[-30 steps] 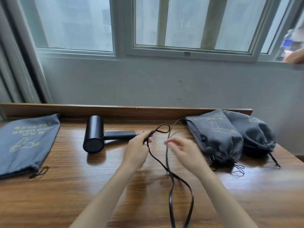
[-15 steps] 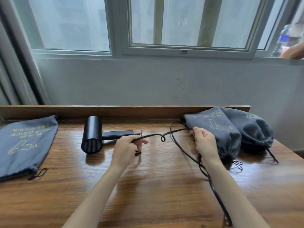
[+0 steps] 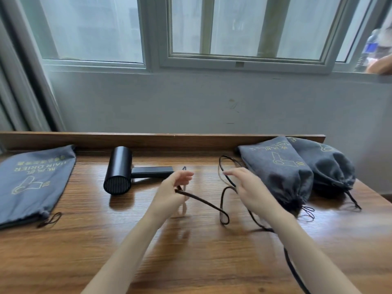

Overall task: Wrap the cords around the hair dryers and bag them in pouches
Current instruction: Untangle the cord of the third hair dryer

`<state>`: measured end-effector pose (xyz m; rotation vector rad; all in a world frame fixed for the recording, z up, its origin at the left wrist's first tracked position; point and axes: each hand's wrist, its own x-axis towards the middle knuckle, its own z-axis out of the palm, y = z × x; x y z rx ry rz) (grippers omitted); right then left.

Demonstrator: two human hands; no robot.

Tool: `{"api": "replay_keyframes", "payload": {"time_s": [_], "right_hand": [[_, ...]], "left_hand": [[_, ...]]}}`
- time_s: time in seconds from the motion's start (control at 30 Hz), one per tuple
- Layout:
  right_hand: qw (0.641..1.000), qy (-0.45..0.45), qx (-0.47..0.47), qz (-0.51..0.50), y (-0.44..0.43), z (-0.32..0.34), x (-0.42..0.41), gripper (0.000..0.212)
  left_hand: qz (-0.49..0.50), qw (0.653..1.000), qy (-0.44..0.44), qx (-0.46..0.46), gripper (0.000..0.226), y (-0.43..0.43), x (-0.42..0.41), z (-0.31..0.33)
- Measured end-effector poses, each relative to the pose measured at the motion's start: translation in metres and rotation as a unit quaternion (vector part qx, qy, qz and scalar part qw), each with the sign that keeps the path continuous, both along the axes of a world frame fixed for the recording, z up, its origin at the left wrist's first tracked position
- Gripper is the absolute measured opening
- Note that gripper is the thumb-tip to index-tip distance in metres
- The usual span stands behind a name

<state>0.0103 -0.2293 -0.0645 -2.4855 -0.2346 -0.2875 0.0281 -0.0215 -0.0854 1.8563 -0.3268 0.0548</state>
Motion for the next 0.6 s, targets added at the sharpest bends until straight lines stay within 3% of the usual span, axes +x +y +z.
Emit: {"api": "replay_keyframes", "payload": {"time_s": [0.07, 0.17, 0.27, 0.4, 0.43, 0.6], "right_hand": [[0.987, 0.069, 0.115, 0.085, 0.028, 0.008, -0.009, 0.036], [0.979, 0.107, 0.109, 0.136, 0.051, 0.004, -0.015, 0.009], [0.983, 0.041, 0.116, 0.133, 0.048, -0.003, -0.010, 0.017], [0.952, 0.033, 0.301, 0.030, 0.036, -0.009, -0.002, 0.029], [0.952, 0.015, 0.307, 0.003, 0.032, -0.011, 0.001, 0.030], [0.982, -0.059, 0.162, -0.077, 0.015, -0.028, 0.014, 0.033]], "left_hand": [[0.003, 1.000, -0.013, -0.001, 0.049, -0.010, -0.001, -0.002], [0.027, 0.999, 0.006, -0.046, 0.063, -0.014, -0.001, -0.005], [0.014, 0.998, 0.015, -0.052, 0.063, -0.009, -0.001, -0.014], [0.024, 0.999, -0.037, 0.009, 0.027, -0.004, 0.004, -0.019], [0.032, 0.999, -0.036, -0.004, 0.024, -0.003, 0.005, -0.018], [0.071, 0.996, -0.029, -0.049, 0.021, -0.003, 0.005, -0.018]]}}
